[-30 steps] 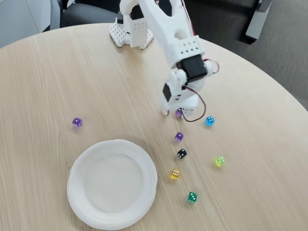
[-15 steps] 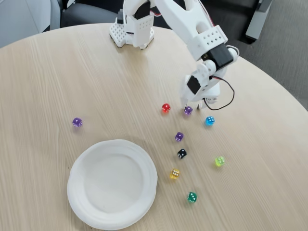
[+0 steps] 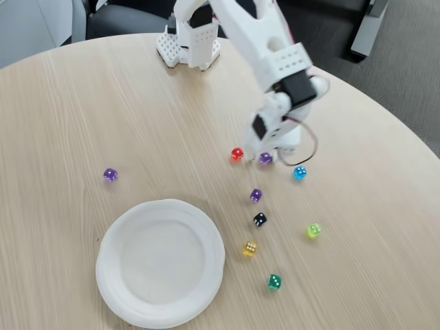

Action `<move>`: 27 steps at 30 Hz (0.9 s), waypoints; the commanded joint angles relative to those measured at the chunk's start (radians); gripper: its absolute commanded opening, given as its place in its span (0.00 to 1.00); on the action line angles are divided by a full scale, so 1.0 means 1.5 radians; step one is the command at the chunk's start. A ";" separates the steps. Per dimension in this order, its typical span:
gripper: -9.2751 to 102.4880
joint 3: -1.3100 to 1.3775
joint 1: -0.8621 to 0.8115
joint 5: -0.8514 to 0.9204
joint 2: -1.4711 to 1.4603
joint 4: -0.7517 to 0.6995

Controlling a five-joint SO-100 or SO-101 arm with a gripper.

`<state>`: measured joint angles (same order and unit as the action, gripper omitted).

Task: Pick a purple dice and put it in the plate.

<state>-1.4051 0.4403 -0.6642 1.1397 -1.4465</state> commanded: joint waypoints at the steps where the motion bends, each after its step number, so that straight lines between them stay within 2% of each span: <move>1: 0.22 0.008 -0.022 0.010 0.024 0.002; 16: 0.21 0.008 -0.022 0.029 0.030 0.001; 27: 0.22 0.009 -0.010 -0.006 0.033 0.002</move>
<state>-1.4051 0.4157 -0.6703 1.1397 -1.4465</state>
